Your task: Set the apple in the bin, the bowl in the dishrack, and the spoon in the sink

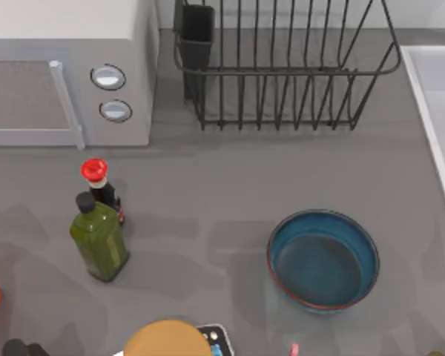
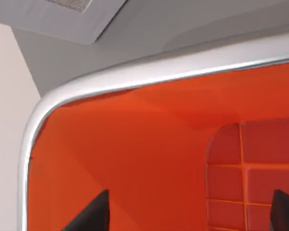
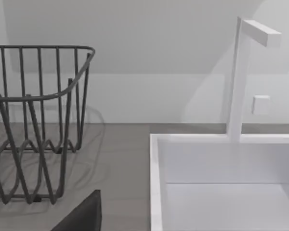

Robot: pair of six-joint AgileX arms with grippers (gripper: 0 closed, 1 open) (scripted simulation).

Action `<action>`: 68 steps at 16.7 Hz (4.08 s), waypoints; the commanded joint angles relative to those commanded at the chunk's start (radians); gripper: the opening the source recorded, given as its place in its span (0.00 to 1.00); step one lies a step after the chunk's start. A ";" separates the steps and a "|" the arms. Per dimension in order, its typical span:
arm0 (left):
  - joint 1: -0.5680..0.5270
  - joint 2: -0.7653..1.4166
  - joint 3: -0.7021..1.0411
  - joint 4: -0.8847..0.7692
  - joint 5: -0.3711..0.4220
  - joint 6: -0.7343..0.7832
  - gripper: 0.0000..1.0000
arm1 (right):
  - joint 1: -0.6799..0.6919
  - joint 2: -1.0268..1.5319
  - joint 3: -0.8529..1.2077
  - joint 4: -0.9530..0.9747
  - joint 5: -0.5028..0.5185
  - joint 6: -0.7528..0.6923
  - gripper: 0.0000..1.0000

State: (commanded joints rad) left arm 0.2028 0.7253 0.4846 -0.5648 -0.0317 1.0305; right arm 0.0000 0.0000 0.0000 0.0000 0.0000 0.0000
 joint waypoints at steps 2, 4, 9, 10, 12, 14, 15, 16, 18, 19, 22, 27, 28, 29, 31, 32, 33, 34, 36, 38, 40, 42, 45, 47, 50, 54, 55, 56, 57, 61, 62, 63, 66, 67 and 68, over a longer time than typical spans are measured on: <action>-0.039 -0.131 -0.105 0.098 0.002 -0.241 1.00 | 0.000 0.000 0.000 0.000 0.000 0.000 1.00; -0.079 -0.266 -0.206 0.200 0.006 -0.469 1.00 | 0.000 0.000 0.000 0.000 0.000 0.000 1.00; -0.164 -0.583 -0.405 0.442 0.023 -0.881 1.00 | 0.000 0.000 0.000 0.000 0.000 0.000 1.00; -0.177 -0.631 -0.432 0.481 0.026 -0.932 1.00 | 0.000 0.000 0.000 0.000 0.000 0.000 1.00; -0.195 -0.699 -0.469 0.539 0.030 -1.002 1.00 | 0.000 0.000 0.000 0.000 0.000 0.000 1.00; -0.203 -0.725 -0.485 0.565 0.032 -1.030 1.00 | 0.000 0.000 0.000 0.000 0.000 0.000 1.00; -0.203 -0.725 -0.485 0.565 0.032 -1.030 1.00 | 0.000 0.000 0.000 0.000 0.000 0.000 1.00; -0.203 -0.725 -0.485 0.565 0.032 -1.030 1.00 | 0.000 0.000 0.000 0.000 0.000 0.000 1.00; -0.203 -0.725 -0.485 0.565 0.032 -1.030 1.00 | 0.000 0.000 0.000 0.000 0.000 0.000 1.00; -0.203 -0.725 -0.485 0.565 0.032 -1.030 1.00 | 0.000 0.000 0.000 0.000 0.000 0.000 1.00; -0.203 -0.725 -0.485 0.565 0.032 -1.030 1.00 | 0.023 0.064 0.063 -0.056 0.001 0.023 1.00; -0.203 -0.725 -0.485 0.565 0.032 -1.030 1.00 | 0.124 0.382 0.334 -0.295 0.000 0.122 1.00; -0.203 -0.725 -0.485 0.565 0.032 -1.030 1.00 | 0.149 0.475 0.402 -0.357 -0.001 0.148 1.00; -0.203 -0.725 -0.485 0.565 0.032 -1.030 1.00 | 0.176 0.575 0.473 -0.422 -0.002 0.175 1.00; -0.203 -0.725 -0.485 0.565 0.032 -1.030 1.00 | 0.230 0.784 0.617 -0.556 -0.004 0.232 1.00; -0.203 -0.725 -0.485 0.565 0.032 -1.030 1.00 | 0.256 0.888 0.688 -0.624 -0.005 0.260 1.00; -0.203 -0.725 -0.485 0.565 0.032 -1.030 1.00 | 0.283 0.988 0.759 -0.690 -0.006 0.288 1.00; -0.203 -0.725 -0.485 0.565 0.032 -1.030 1.00 | 0.309 1.083 0.828 -0.755 -0.007 0.315 1.00; -0.203 -0.725 -0.485 0.565 0.032 -1.030 1.00 | 0.357 1.252 0.960 -0.876 -0.008 0.366 1.00; -0.203 -0.725 -0.485 0.565 0.032 -1.030 1.00 | 0.400 1.399 1.081 -0.982 -0.008 0.410 1.00; -0.203 -0.725 -0.485 0.565 0.032 -1.030 1.00 | 0.437 1.529 1.185 -1.071 -0.006 0.448 1.00; -0.203 -0.725 -0.485 0.565 0.032 -1.030 1.00 | 0.465 1.631 1.267 -1.139 -0.003 0.477 1.00; -0.203 -0.725 -0.485 0.565 0.032 -1.030 1.00 | 0.489 1.707 1.335 -1.194 0.000 0.501 1.00; -0.203 -0.725 -0.485 0.565 0.032 -1.030 1.00 | 0.491 1.713 1.340 -1.199 0.000 0.503 1.00; -0.203 -0.725 -0.485 0.565 0.032 -1.030 1.00 | 0.486 1.710 1.338 -1.196 0.000 0.502 1.00; -0.203 -0.725 -0.485 0.565 0.032 -1.030 1.00 | 0.493 1.734 1.280 -1.125 0.001 0.505 1.00; -0.203 -0.725 -0.485 0.565 0.032 -1.030 1.00 | 0.495 1.748 1.252 -1.082 0.001 0.507 1.00; -0.203 -0.725 -0.485 0.565 0.032 -1.030 1.00 | 0.496 1.762 1.221 -1.029 0.001 0.509 1.00; -0.203 -0.725 -0.485 0.565 0.032 -1.030 1.00 | 0.496 1.778 1.189 -0.970 0.001 0.509 1.00; -0.203 -0.725 -0.485 0.565 0.032 -1.030 1.00 | 0.495 1.829 1.083 -0.820 0.001 0.509 1.00; -0.203 -0.725 -0.485 0.565 0.032 -1.030 1.00 | 0.494 1.835 1.073 -0.808 0.001 0.508 1.00; -0.203 -0.725 -0.485 0.565 0.032 -1.030 1.00 | 0.494 1.836 1.072 -0.806 0.001 0.508 1.00; -0.203 -0.725 -0.485 0.565 0.032 -1.030 1.00 | 0.494 1.836 1.072 -0.806 0.001 0.508 1.00; -0.203 -0.725 -0.485 0.565 0.032 -1.030 1.00 | 0.494 1.836 1.072 -0.806 0.001 0.508 0.92; -0.203 -0.725 -0.485 0.565 0.032 -1.030 1.00 | 0.494 1.836 1.072 -0.806 0.001 0.508 0.85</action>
State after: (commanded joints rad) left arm -0.0001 -0.0001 0.0000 -0.0001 -0.0001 0.0000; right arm 0.4941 1.8363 1.0716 -0.8062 0.0008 0.5083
